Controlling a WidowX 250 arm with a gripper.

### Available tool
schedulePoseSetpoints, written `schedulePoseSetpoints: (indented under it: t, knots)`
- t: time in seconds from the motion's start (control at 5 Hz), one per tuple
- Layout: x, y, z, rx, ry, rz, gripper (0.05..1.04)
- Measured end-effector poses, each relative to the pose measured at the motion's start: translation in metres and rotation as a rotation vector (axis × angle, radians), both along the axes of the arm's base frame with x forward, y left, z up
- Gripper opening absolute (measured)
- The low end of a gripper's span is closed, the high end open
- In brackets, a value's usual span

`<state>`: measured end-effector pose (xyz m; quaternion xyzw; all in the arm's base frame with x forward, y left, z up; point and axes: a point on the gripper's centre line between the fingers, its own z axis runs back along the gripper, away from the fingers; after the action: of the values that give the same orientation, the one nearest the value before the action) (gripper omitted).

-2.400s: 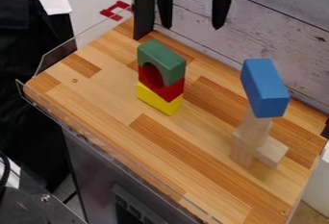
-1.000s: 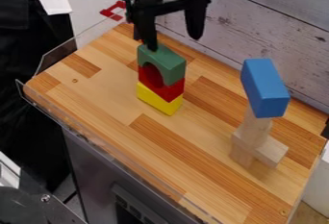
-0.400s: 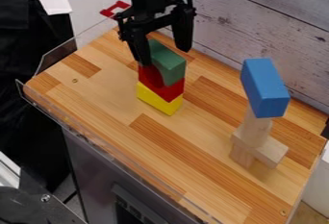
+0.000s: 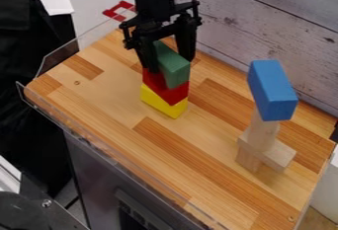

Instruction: Move the green arch to the table

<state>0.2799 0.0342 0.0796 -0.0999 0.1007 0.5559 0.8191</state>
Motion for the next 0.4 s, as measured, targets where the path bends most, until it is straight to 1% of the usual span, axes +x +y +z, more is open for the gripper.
schedulePoseSetpoints:
  t: [0.2,0.4]
  knots:
    - [0.0029,0.0015,-0.0013,0.008,-0.001,-0.005,0.563]
    - [0.0059,0.0036,0.002,0.034,-0.005,-0.021,0.563]
